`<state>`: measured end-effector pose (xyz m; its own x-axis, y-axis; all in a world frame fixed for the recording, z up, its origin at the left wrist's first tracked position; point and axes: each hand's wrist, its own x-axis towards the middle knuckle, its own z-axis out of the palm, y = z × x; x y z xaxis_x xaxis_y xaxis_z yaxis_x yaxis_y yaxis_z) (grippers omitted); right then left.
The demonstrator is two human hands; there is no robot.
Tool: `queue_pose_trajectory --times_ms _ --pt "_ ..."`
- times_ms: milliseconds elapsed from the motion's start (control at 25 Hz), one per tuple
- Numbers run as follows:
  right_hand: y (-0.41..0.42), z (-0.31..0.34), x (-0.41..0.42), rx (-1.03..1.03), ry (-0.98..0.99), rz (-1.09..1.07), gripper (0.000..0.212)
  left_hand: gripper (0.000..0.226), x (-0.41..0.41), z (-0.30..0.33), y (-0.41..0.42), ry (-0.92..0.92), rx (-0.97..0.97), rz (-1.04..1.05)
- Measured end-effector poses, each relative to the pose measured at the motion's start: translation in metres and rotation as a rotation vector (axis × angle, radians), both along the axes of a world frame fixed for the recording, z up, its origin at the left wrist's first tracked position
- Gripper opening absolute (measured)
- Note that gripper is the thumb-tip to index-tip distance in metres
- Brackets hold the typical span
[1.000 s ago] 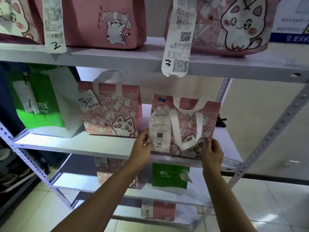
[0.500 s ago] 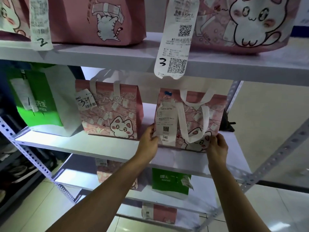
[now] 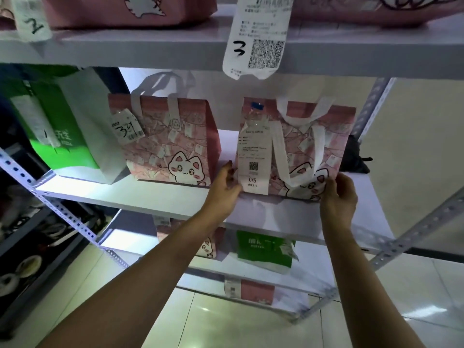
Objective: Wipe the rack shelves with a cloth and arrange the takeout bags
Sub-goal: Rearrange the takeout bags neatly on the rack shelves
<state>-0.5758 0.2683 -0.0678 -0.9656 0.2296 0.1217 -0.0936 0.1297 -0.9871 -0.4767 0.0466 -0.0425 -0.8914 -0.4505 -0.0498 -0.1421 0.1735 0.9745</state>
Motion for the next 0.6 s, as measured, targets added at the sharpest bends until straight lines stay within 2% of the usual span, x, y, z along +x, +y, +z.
queue_pose_trajectory --times_ms 160,400,600 --pt "0.004 -0.004 0.013 -0.039 -0.008 -0.041 0.026 0.033 0.024 -0.002 -0.010 -0.016 -0.046 0.062" --pt "0.007 -0.018 0.067 -0.034 -0.079 -0.131 0.030 0.026 0.075 -0.013 -0.008 -0.048 -0.016 -0.042" --pt "-0.003 -0.044 0.132 -0.008 -0.030 -0.225 0.022 0.026 0.117 -0.051 -0.013 -0.030 -0.017 -0.178"
